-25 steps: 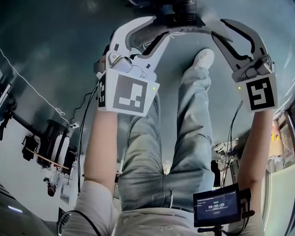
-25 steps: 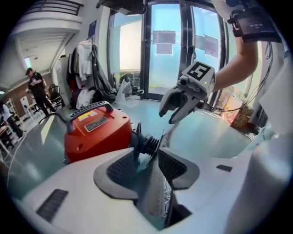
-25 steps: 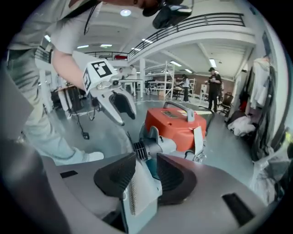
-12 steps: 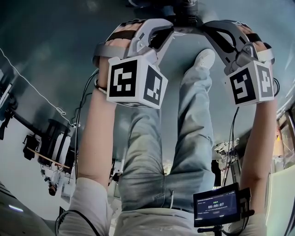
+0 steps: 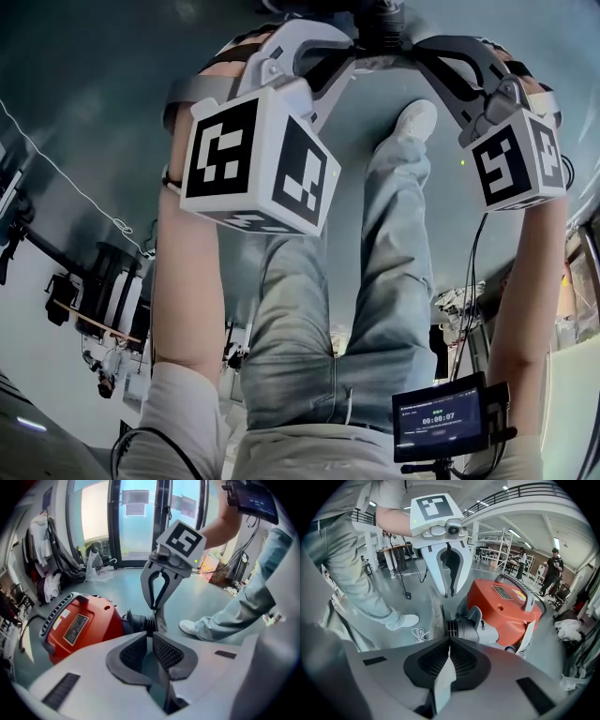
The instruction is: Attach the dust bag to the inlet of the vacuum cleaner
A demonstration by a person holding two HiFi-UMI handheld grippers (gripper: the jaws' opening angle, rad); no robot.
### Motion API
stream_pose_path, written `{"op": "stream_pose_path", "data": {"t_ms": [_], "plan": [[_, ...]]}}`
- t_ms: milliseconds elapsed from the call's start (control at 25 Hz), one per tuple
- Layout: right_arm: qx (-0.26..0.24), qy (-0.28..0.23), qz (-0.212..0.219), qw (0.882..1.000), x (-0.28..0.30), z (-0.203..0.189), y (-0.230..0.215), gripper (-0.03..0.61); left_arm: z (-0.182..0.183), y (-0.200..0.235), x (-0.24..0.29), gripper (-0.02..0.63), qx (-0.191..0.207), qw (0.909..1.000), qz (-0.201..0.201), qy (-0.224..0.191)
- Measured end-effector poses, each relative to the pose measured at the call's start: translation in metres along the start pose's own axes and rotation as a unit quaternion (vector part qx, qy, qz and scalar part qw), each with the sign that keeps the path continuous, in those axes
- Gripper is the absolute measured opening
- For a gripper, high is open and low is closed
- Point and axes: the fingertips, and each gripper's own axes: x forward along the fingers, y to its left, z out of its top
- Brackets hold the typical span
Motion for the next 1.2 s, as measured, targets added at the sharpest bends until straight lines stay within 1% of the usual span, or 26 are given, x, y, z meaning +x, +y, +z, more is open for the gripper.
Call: {"op": "stream_pose_path", "data": {"t_ms": [40, 120, 160, 240, 320, 400, 480, 520, 600, 720, 760, 840, 920, 960, 1000, 1040, 1080, 1120, 1200], "plan": [[0.001, 0.0, -0.001, 1.0, 0.0, 0.0, 0.001, 0.017, -0.005, -0.003, 0.006, 0.048, 0.008, 0.9999, -0.007, 0.01], [0.004, -0.004, -0.002, 1.0, -0.001, 0.001, 0.002, 0.017, -0.016, -0.013, 0.018, 0.048, 0.037, 0.9983, -0.02, 0.041], [0.007, -0.005, -0.004, 1.0, 0.0, 0.001, 0.002, 0.017, -0.019, -0.017, 0.021, 0.048, 0.041, 0.9977, -0.026, 0.047], [0.011, -0.003, -0.006, 1.0, 0.0, 0.001, 0.001, 0.017, -0.018, -0.018, 0.025, 0.048, 0.028, 0.9987, -0.023, 0.037], [0.009, -0.001, -0.006, 1.0, 0.001, 0.001, 0.0, 0.017, -0.015, -0.009, 0.027, 0.048, 0.012, 0.9997, 0.001, 0.022], [0.003, 0.0, -0.006, 1.0, 0.001, 0.001, 0.0, 0.015, -0.014, -0.004, 0.03, 0.048, 0.006, 0.9996, 0.014, 0.024], [0.001, 0.003, -0.01, 1.0, 0.003, 0.001, 0.0, 0.017, -0.015, -0.004, 0.037, 0.048, 0.012, 0.9993, 0.009, 0.035], [0.003, 0.008, -0.011, 1.0, 0.004, 0.0, 0.0, 0.017, -0.014, -0.005, 0.041, 0.022, 0.015, 0.9992, 0.004, 0.037], [0.006, 0.019, -0.014, 1.0, 0.006, 0.0, 0.001, 0.017, -0.013, -0.005, 0.044, 0.02, 0.01, 0.9995, 0.004, 0.031], [-0.004, 0.038, -0.037, 0.999, 0.001, 0.011, -0.002, 0.015, -0.012, 0.001, 0.034, 0.012, -0.007, 0.9989, 0.037, 0.028], [0.002, 0.038, -0.045, 0.998, 0.0, 0.012, -0.003, 0.015, -0.01, 0.003, 0.031, 0.011, -0.006, 0.9982, 0.05, 0.034], [0.041, 0.024, -0.06, 0.997, 0.004, 0.001, -0.006, 0.015, -0.006, 0.006, 0.029, 0.011, 0.006, 0.9967, 0.066, 0.047], [0.077, 0.021, -0.065, 0.995, 0.008, -0.013, -0.005, 0.015, 0.001, 0.006, 0.035, 0.012, 0.027, 0.9962, 0.06, 0.056], [0.083, 0.028, -0.065, 0.994, 0.008, -0.015, -0.005, 0.015, 0.002, 0.007, 0.039, 0.014, 0.027, 0.9968, 0.053, 0.054], [0.084, 0.036, -0.066, 0.994, 0.006, -0.012, -0.005, 0.015, 0.001, 0.009, 0.041, 0.021, 0.01, 0.998, 0.045, 0.043], [0.085, 0.041, -0.07, 0.993, 0.003, -0.006, -0.007, 0.015, -0.002, 0.011, 0.042, 0.023, -0.018, 0.9987, 0.038, 0.028], [0.085, 0.041, -0.076, 0.993, 0.001, 0.0, -0.009, 0.015, -0.006, 0.014, 0.042, 0.023, -0.046, 0.9983, 0.033, 0.014], [0.086, 0.038, -0.082, 0.992, 0.0, 0.004, -0.013, 0.015, -0.008, 0.016, 0.042, 0.023, -0.066, 0.9974, 0.03, 0.005], [0.081, 0.029, -0.089, 0.992, 0.003, 0.004, -0.018, 0.017, -0.007, 0.017, 0.041, 0.021, -0.079, 0.9964, 0.03, -0.001]]}}
